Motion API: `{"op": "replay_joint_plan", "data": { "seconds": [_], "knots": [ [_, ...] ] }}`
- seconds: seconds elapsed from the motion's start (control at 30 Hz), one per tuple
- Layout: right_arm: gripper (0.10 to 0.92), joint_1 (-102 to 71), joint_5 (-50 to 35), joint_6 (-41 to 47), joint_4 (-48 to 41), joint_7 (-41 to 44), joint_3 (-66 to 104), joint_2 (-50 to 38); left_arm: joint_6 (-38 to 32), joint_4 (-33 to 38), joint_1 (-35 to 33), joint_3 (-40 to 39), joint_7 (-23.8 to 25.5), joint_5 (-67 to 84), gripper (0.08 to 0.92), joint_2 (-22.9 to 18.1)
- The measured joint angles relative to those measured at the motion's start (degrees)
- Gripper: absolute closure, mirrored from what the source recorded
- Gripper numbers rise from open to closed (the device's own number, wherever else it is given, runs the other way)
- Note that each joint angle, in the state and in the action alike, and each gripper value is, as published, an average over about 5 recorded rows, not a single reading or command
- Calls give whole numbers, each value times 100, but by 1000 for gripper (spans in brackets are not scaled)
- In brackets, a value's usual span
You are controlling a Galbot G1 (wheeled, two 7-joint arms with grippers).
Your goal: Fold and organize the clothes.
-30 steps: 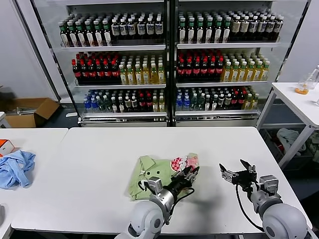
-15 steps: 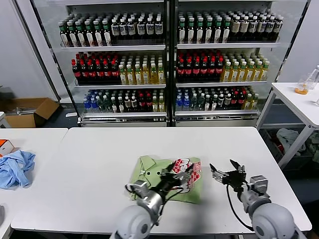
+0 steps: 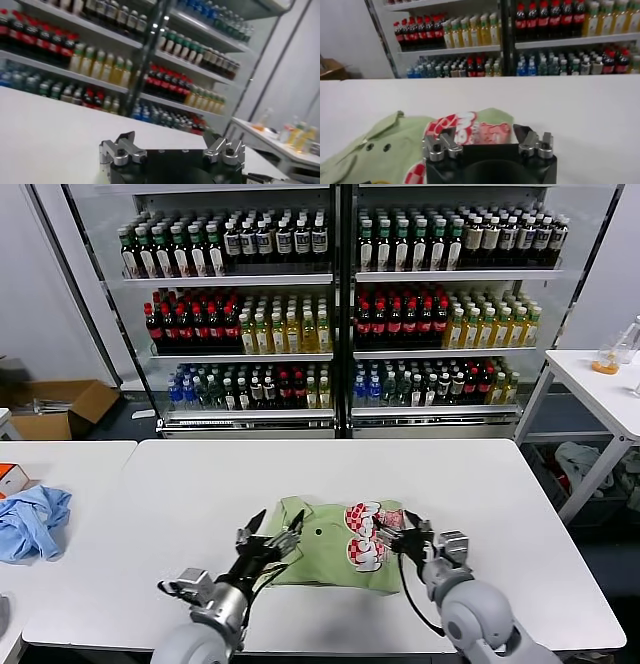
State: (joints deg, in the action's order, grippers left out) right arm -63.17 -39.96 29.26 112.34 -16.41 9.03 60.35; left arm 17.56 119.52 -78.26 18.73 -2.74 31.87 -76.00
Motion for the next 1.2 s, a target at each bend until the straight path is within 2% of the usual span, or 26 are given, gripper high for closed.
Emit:
{"op": "replay_joint_plan", "data": {
  "seconds": [0.67, 0.8, 1.2],
  "knots": [
    [871, 1094, 118, 145, -1238, -89, -393, 205, -63, 257, -377, 434, -59, -2, 177, 175],
    [916, 1209, 167, 137, -1449, -31, -331, 176, -51, 253, -363, 441, -61, -9, 177, 175],
    [899, 1473, 590, -161, -1990, 164, -199, 159, -29, 157, -290, 416, -62, -110, 177, 172]
  ]
}}
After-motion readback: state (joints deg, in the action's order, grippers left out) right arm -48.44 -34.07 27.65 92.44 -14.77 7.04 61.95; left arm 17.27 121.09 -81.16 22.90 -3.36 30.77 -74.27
